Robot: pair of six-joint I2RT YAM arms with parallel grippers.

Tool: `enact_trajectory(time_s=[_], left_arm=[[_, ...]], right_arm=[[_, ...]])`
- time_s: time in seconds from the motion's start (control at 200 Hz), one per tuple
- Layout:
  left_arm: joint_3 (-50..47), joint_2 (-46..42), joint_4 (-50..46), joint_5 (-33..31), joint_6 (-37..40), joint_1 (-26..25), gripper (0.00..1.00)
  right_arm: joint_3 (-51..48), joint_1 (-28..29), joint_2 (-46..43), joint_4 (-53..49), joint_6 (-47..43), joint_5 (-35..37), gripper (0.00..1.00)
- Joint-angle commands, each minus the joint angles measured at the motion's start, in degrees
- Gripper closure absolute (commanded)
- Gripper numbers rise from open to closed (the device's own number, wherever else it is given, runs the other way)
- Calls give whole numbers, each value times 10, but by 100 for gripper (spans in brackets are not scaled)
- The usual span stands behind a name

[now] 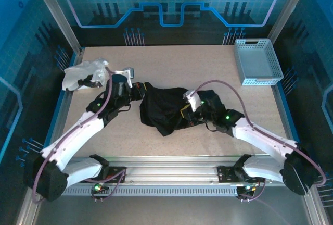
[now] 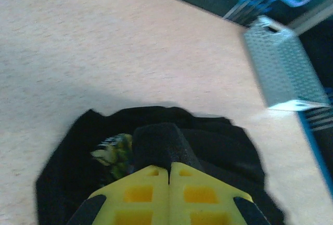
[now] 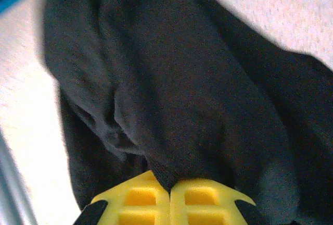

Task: Fold the inside-out t-shirt

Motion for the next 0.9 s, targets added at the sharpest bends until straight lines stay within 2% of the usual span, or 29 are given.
enact_trajectory(time_s=[0.0, 0.055, 0.15, 0.205, 0.26, 0.365, 0.43, 0.515, 0.645, 0.81, 0.85, 0.895], left_arm=[[-9, 53, 19, -50, 39, 7, 100], [-9, 68, 25, -41, 45, 6, 96], [-21, 61, 26, -25, 60, 1, 76], [-35, 38, 19, -35, 78, -14, 64], [-58, 4, 17, -65, 100, -42, 56], [-103, -66, 28, -85, 136, -108, 47], [-125, -90, 47, -67, 149, -145, 42], [-132, -77, 72, -27, 171, -178, 36], [-93, 6, 70, -32, 210, -203, 34], [-34, 122, 87, -21, 240, -205, 33], [-17, 146, 91, -22, 238, -204, 38], [5, 172, 88, -25, 235, -202, 49]], right_arm=[[13, -27, -7, -1, 22, -123, 100], [16, -37, -2, 4, 32, -135, 100], [25, -58, 15, 9, 52, -160, 100], [34, -67, 28, 8, 62, -171, 100], [44, -77, 41, 3, 68, -184, 100], [56, -90, 60, 1, 76, -203, 100], [67, -97, 69, -4, 78, -217, 100], [80, -103, 80, -15, 77, -227, 100], [84, -103, 86, -21, 71, -235, 100], [83, -107, 76, -40, 60, -233, 100], [83, -108, 72, -47, 56, -231, 100], [84, -111, 65, -60, 48, -225, 100]])
